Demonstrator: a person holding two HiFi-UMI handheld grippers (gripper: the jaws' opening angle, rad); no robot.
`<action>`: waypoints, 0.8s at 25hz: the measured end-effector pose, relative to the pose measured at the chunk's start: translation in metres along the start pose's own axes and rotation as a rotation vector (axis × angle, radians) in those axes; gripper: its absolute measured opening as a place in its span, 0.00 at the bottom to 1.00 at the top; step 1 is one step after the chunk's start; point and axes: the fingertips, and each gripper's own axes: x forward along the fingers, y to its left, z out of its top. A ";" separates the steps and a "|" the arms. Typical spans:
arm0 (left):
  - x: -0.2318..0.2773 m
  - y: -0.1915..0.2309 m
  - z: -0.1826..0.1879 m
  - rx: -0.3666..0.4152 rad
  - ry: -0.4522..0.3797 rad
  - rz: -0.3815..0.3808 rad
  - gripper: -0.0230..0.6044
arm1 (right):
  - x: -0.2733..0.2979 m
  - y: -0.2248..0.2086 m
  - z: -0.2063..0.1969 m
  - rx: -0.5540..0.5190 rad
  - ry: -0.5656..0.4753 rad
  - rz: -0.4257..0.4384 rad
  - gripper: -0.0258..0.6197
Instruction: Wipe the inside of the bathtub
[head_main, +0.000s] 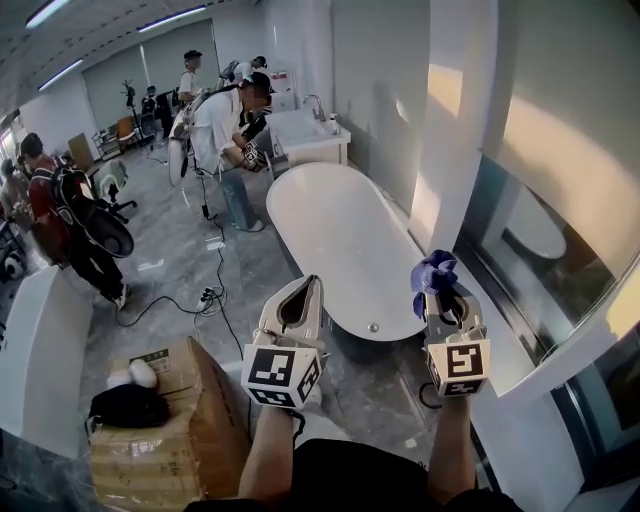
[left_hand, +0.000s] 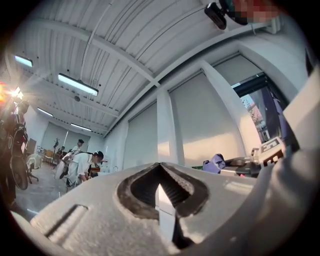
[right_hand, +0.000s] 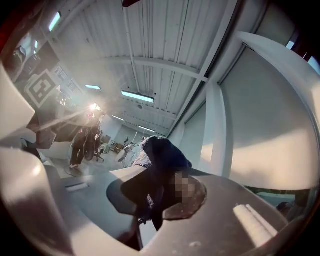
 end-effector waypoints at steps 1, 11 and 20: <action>0.006 0.005 -0.004 -0.008 -0.003 0.005 0.04 | 0.008 0.000 -0.001 -0.003 -0.004 0.007 0.13; 0.090 0.084 -0.056 -0.058 0.124 0.050 0.04 | 0.119 0.015 -0.028 0.045 0.032 0.070 0.13; 0.164 0.157 -0.097 -0.083 0.220 0.037 0.04 | 0.222 0.038 -0.067 0.113 0.123 0.093 0.13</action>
